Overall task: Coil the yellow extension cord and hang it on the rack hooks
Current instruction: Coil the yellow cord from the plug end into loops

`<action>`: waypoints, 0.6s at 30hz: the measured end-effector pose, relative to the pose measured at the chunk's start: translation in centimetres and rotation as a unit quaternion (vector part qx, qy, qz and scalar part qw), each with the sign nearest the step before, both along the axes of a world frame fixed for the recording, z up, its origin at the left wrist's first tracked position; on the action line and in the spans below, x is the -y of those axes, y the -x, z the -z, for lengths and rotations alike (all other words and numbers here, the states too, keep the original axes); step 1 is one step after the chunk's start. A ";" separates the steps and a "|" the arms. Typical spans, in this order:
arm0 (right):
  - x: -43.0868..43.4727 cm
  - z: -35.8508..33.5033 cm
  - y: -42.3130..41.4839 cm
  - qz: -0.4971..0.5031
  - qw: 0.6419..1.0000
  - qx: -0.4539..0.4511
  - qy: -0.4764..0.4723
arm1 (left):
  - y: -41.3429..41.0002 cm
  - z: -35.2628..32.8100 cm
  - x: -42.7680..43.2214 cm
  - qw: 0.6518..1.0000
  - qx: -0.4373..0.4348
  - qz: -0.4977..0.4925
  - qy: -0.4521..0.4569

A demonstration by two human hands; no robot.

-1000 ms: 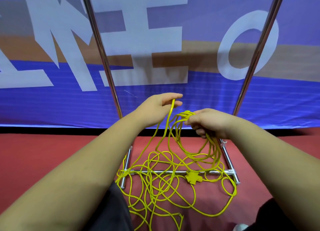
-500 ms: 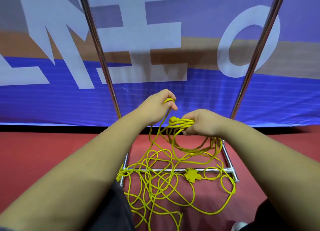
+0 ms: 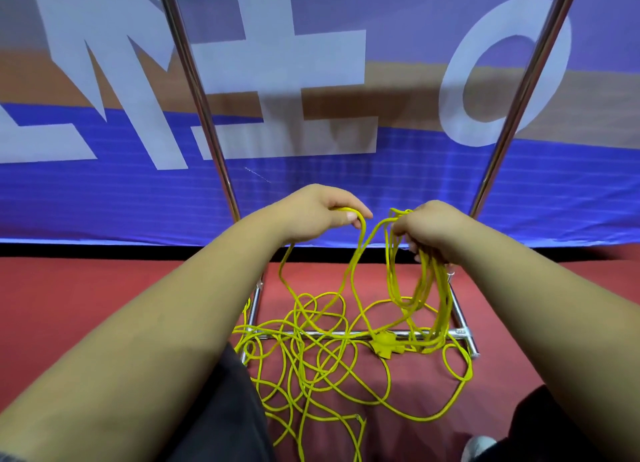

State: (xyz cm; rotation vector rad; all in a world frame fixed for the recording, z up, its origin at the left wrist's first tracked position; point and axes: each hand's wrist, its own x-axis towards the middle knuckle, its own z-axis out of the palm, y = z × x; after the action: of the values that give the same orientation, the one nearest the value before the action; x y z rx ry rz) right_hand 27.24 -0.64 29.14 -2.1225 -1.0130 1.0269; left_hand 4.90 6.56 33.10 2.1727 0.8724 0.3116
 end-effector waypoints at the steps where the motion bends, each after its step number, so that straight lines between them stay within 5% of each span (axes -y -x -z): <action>1: -0.1 0.1 0.0 0.008 0.999 -0.049 -0.010 | 0.0 -0.1 0.3 1.000 -0.001 0.026 0.009; 7: -0.2 -0.2 1.4 -0.100 0.969 -0.224 -0.038 | -1.0 0.6 0.2 0.990 0.106 0.048 0.083; 10: -0.3 -0.2 2.4 -0.096 0.951 -0.289 -0.050 | -1.5 0.9 0.0 0.989 0.141 0.013 0.051; 15: -0.5 -0.3 3.4 -0.035 0.935 -0.349 -0.056 | -1.5 1.4 -1.1 0.991 0.106 -0.051 -0.063; 18: -0.5 -0.5 3.9 -0.040 0.936 -0.345 -0.056 | -0.9 2.4 -2.2 0.994 0.063 -0.082 -0.044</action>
State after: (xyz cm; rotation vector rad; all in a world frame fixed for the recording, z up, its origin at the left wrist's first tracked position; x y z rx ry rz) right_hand 23.32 -0.11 29.65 -1.4479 -0.7746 1.5588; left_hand 5.83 8.78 30.65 2.1390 0.9833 0.5714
